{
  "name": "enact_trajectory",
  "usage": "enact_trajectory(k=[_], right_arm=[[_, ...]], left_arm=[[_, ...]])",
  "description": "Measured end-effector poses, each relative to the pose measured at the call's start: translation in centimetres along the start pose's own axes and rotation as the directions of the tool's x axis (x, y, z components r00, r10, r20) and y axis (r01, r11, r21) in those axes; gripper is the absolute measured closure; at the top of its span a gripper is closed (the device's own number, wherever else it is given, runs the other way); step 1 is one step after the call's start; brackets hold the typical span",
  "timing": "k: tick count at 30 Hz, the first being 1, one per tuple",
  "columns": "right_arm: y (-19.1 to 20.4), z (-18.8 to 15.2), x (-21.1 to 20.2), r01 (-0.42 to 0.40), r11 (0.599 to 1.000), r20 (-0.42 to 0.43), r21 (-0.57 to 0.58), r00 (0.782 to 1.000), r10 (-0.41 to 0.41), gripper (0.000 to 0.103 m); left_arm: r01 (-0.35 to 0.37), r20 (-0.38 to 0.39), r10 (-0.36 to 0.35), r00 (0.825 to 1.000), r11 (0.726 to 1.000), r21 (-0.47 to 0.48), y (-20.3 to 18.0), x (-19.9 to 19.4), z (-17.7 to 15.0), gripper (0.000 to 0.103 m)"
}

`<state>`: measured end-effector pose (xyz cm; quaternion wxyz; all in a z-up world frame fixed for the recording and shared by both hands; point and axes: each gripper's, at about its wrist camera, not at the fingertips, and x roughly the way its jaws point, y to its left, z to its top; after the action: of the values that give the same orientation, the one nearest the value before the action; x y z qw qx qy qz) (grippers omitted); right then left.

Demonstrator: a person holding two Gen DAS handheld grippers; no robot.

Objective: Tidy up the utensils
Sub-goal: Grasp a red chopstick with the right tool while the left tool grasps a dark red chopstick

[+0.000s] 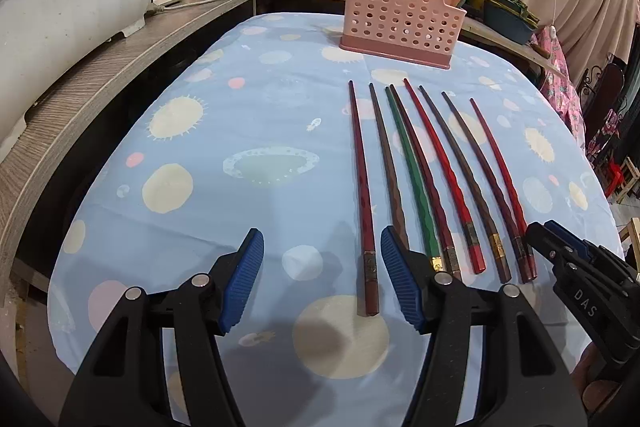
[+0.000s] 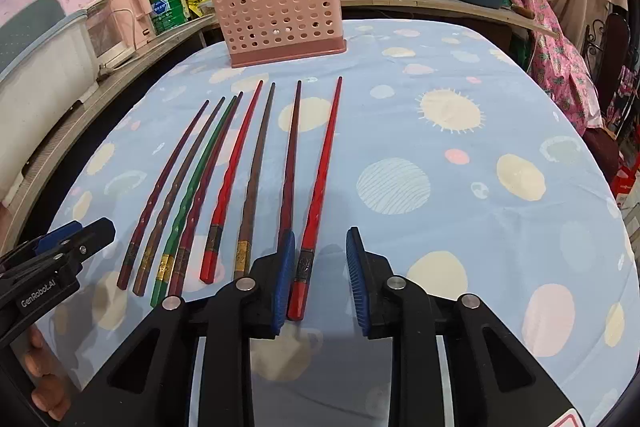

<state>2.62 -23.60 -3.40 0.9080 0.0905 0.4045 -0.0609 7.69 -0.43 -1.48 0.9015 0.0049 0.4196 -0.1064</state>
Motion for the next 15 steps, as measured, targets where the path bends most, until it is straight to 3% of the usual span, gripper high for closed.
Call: enact_trajectory(k=[7, 15], right_arm=[[0.23, -0.25, 0.41, 0.001, 1.0, -0.018, -0.009, 1.0, -0.001, 0.082], [-0.34, -0.68, 0.19, 0.005, 1.0, -0.022, -0.001, 1.0, -0.005, 0.092]], left_arm=[[0.001, -0.01, -0.001, 1.0, 1.0, 0.008, -0.36, 0.5, -0.19, 0.045], [-0.004, -0.02, 0.004, 1.0, 1.0, 0.016, -0.6, 1.05, -0.56, 0.045]])
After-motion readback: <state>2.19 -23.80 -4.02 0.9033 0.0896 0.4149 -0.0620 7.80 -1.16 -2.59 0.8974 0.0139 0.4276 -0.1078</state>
